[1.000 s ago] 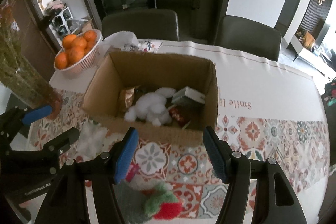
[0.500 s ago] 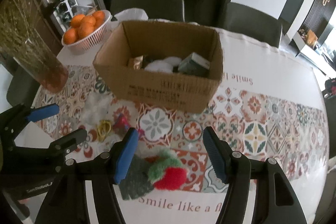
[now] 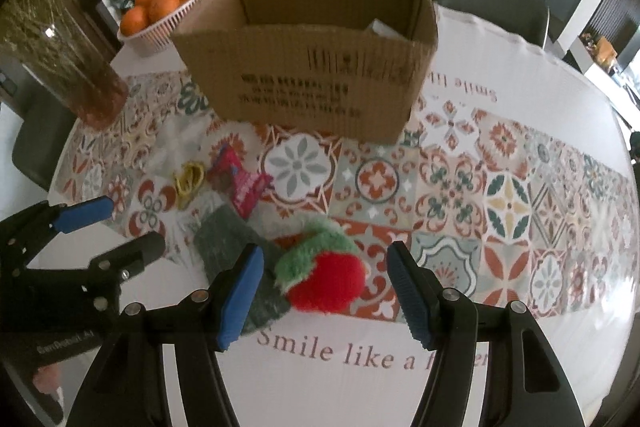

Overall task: Organize soft objects
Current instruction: 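Grasp the green scrubber with left tool while right tool grasps the pompom, then lift the scrubber with left tool while right tool lifts the pompom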

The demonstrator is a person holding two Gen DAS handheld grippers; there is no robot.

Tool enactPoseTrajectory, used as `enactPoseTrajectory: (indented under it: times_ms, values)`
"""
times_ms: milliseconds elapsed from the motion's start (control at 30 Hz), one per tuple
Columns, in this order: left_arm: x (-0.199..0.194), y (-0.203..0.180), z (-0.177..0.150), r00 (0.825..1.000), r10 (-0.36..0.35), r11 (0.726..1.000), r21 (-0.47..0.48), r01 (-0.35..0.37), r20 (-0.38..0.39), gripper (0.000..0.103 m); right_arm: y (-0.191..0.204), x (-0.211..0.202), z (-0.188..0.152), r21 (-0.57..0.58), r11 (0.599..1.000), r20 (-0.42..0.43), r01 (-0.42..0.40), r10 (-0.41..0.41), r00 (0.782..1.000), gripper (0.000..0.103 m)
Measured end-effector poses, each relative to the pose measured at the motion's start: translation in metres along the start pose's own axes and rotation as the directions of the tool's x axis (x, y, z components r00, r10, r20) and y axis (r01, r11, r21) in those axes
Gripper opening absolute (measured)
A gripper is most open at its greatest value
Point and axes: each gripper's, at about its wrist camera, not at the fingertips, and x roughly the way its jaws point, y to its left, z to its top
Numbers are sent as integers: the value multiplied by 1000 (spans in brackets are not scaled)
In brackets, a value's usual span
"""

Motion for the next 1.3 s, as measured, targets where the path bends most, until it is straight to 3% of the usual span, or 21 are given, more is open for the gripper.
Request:
enactPoseTrajectory:
  times_ms: [233,633,900,1100,1300]
  values:
    - [10,5,-12,1000,20,986,-168,-16,24,72,-3,19,-13,-16,999,-51,-33,32,998,65]
    - [50,-1,-21,999,-52,932,-359,50,3,72,-10,58,-31,-38,991,-107,-125,120,987,65]
    - [84,-4,-19,997,-73,902,-428,62,-10,80,-14,82,-31,-64,987,-103,-144,137,985,65]
    - [107,-6,-19,997,-59,881,-472,32,-41,84,-19,102,-33,-49,985,-119,-164,157,980,65]
    - [118,-11,-16,998,10,870,-492,-35,-54,88,-23,112,-30,-44,981,-84,-186,182,980,65]
